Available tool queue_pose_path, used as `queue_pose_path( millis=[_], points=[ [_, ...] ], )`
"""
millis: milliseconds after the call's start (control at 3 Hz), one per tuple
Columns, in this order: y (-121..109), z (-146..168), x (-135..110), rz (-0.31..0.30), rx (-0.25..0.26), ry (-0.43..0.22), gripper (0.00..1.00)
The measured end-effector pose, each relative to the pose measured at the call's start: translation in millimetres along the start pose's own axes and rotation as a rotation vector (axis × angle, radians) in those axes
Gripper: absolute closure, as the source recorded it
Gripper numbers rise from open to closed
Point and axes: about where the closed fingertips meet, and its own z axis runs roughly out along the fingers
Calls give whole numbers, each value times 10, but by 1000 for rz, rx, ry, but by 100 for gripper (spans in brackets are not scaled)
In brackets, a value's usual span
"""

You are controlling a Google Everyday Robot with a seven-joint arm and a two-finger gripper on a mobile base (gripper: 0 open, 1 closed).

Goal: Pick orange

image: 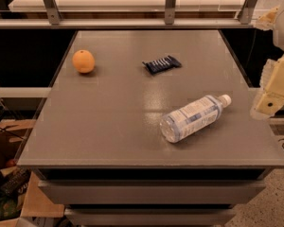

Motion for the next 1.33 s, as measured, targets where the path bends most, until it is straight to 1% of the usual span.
queue_pose_path(
  millis=[333, 667, 1000, 1333],
  points=[
    [0, -1, 0, 0, 0, 0, 0],
    [-118, 34, -205, -37, -4, -32, 0],
    [-297, 136, -632, -108, -22, -93, 0],
    [-468, 292, -1198, -193, -45, -160, 0]
  ],
)
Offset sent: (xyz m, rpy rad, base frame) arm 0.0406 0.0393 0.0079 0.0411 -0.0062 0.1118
